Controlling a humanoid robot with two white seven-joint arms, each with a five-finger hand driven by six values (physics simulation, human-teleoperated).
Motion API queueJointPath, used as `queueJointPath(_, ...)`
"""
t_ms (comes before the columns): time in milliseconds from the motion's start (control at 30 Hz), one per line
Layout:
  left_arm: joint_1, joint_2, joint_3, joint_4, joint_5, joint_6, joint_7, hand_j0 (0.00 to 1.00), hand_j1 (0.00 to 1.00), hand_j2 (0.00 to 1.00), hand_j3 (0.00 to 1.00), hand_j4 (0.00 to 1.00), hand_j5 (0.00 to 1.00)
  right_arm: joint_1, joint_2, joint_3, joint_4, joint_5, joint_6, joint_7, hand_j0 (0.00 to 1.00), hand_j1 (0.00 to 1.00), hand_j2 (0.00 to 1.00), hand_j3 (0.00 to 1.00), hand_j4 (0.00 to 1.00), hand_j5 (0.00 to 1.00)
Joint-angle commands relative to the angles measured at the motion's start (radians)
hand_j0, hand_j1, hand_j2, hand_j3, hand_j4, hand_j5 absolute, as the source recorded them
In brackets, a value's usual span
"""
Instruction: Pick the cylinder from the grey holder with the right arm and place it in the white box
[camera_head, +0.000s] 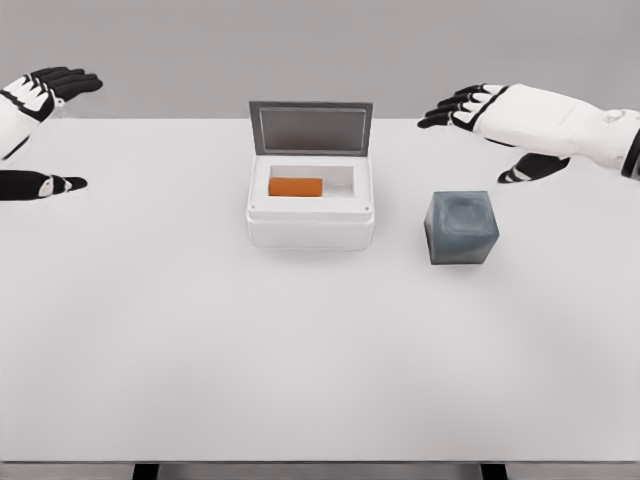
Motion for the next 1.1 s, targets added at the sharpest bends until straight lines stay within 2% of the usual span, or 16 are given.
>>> queueJointPath(0,0.0,-0.001,-0.013,0.044,0.007,0.001,-0.01,1.0,1.0,1.0,1.0,1.0,1.0,0.0,0.005,-0.025,-0.003,-0.006,-0.003,-0.001,1.0,1.0,1.0,1.0,1.0,1.0)
queueJointPath(100,-0.04,0.013,-0.048,0.09,0.027,0.001,-0.009,1.0,1.0,1.0,1.0,1.0,1.0,0.006,0.004,-0.024,-0.004,-0.006,-0.003,-0.001,1.0,1.0,1.0,1.0,1.0,1.0)
queueJointPath(200,-0.178,0.001,-0.268,0.153,0.03,0.001,-0.003,1.0,1.0,1.0,1.0,1.0,1.0,0.011,0.01,-0.024,-0.004,-0.006,-0.003,-0.001,1.0,1.0,1.0,1.0,1.0,1.0)
queueJointPath(267,-0.227,-0.013,-0.337,0.164,0.062,0.001,-0.003,1.0,1.0,1.0,1.0,1.0,1.0,0.012,0.004,-0.025,-0.011,-0.007,-0.003,-0.001,1.0,1.0,1.0,1.0,1.0,1.0)
queueJointPath(333,-0.259,-0.03,-0.42,0.165,0.157,0.001,-0.01,1.0,1.0,1.0,1.0,1.0,1.0,0.015,0.002,-0.024,-0.021,-0.009,-0.003,-0.001,1.0,1.0,1.0,1.0,1.0,1.0)
queueJointPath(400,-0.319,-0.03,-0.542,0.176,0.322,0.021,-0.012,1.0,1.0,1.0,1.0,1.0,1.0,0.02,0.011,-0.025,-0.023,-0.009,0.0,-0.001,1.0,1.0,1.0,1.0,1.0,1.0)
queueJointPath(467,-0.353,-0.03,-0.611,0.19,0.439,0.093,-0.012,1.0,1.0,1.0,1.0,1.0,1.0,0.02,0.004,-0.025,-0.04,-0.01,0.0,-0.001,1.0,1.0,1.0,1.0,1.0,1.0)
queueJointPath(567,-0.357,-0.053,-0.621,0.23,0.516,0.124,-0.021,1.0,1.0,1.0,1.0,1.0,1.0,0.021,0.001,-0.027,-0.047,-0.01,0.0,-0.001,1.0,1.0,1.0,1.0,1.0,1.0)
queueJointPath(600,-0.377,-0.096,-0.621,0.277,0.557,0.154,-0.076,1.0,1.0,1.0,1.0,1.0,1.0,0.021,0.001,-0.029,-0.047,-0.01,0.001,-0.001,1.0,1.0,1.0,1.0,1.0,1.0)
queueJointPath(633,-0.385,-0.112,-0.621,0.293,0.563,0.159,-0.094,1.0,1.0,1.0,1.0,1.0,1.0,0.021,0.001,-0.027,-0.047,-0.012,0.001,-0.001,1.0,1.0,1.0,1.0,1.0,1.0)
queueJointPath(700,-0.428,-0.172,-0.621,0.385,0.599,0.184,-0.16,1.0,1.0,1.0,1.0,1.0,1.0,0.021,0.001,-0.029,-0.047,-0.012,0.001,-0.001,1.0,1.0,1.0,1.0,1.0,1.0)
queueJointPath(767,-0.463,-0.226,-0.622,0.452,0.602,0.193,-0.219,1.0,1.0,1.0,1.0,1.0,1.0,0.021,-0.001,-0.029,-0.047,-0.012,0.0,-0.001,1.0,1.0,1.0,1.0,1.0,1.0)
queueJointPath(1000,-0.558,-0.36,-0.645,0.659,0.599,0.193,-0.274,1.0,1.0,1.0,1.0,1.0,1.0,0.037,-0.009,-0.042,-0.049,-0.012,0.0,-0.001,1.0,1.0,1.0,1.0,1.0,1.0)
queueJointPath(1067,-0.583,-0.364,-0.65,0.673,0.596,0.193,-0.277,1.0,1.0,1.0,1.0,1.0,1.0,0.037,-0.01,-0.042,-0.049,-0.01,0.0,-0.001,1.0,1.0,1.0,1.0,1.0,1.0)
